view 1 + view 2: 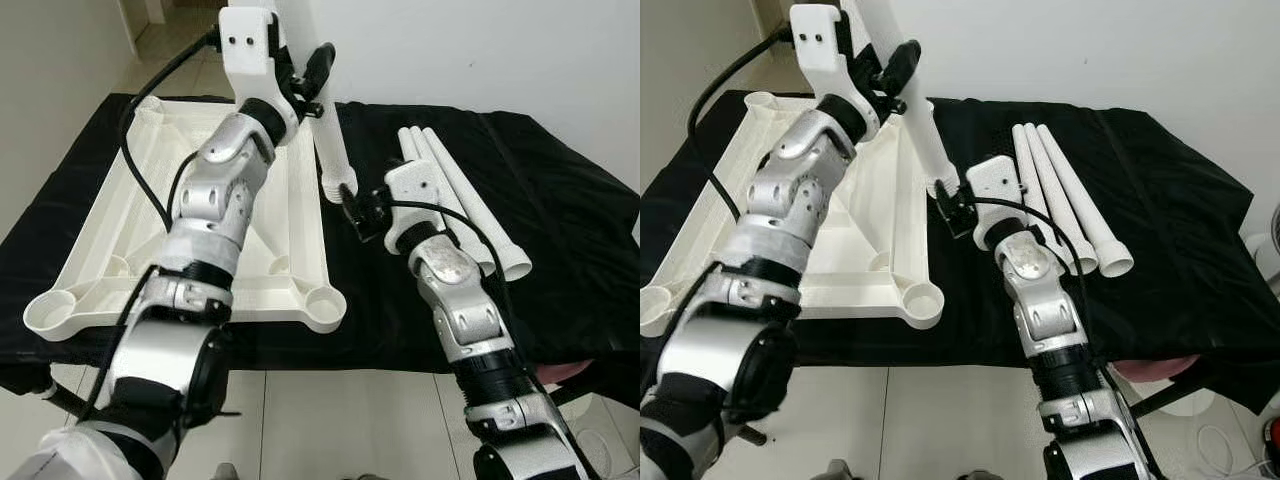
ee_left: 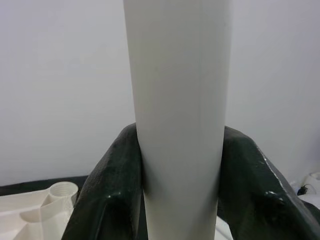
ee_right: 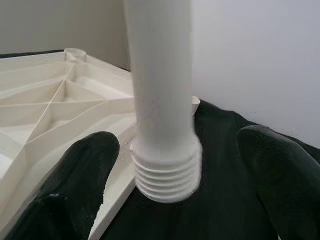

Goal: Building children table

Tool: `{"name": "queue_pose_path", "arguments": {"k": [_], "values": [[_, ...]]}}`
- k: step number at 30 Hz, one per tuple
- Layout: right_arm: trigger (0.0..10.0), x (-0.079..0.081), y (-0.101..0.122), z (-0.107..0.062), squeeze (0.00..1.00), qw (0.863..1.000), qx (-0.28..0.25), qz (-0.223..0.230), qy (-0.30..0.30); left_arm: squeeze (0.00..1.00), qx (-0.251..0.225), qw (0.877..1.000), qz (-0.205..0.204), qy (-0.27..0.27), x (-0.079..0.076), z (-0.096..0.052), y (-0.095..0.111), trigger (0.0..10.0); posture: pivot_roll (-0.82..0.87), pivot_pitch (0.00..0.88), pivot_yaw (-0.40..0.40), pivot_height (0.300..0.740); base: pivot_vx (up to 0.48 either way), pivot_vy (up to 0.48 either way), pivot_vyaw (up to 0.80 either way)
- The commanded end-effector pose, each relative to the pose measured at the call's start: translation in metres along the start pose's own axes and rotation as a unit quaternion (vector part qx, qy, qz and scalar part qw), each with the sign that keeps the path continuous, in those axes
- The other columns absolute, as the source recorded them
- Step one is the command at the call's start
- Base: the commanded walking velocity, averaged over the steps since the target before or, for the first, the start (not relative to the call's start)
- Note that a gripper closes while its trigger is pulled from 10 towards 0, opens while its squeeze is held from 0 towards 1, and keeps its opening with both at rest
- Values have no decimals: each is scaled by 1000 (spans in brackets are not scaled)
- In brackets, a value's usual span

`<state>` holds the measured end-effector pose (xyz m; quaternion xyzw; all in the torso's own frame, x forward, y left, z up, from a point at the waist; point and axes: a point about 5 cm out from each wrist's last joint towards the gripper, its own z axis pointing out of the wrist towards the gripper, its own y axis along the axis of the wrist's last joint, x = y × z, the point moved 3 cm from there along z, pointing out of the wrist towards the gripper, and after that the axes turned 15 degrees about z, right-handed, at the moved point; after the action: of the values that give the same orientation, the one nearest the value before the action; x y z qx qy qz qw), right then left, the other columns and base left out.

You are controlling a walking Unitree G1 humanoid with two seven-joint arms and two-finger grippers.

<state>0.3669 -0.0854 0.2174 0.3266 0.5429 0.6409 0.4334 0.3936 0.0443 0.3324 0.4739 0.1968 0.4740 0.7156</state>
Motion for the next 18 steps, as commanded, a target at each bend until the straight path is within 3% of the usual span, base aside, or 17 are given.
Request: {"name": "queue_pose_path", "arguments": {"k": [1,8,18], "values": [[10000,2,-3,1,0,1000,10,-5,5,0,-7,1000,11,-6,-4,1,5,10000,-41,0,-41,740,0,0,0],[10000,-4,-6,17,0,999,25,-23,-14,0,-18,999,-2,-31,-35,-2,10,10000,-32,0,-50,740,0,0,0],[10000,-12,0,30,0,999,19,-40,-32,0,-19,999,-8,-43,-51,-6,12,10000,-28,0,-49,740,0,0,0]]}}
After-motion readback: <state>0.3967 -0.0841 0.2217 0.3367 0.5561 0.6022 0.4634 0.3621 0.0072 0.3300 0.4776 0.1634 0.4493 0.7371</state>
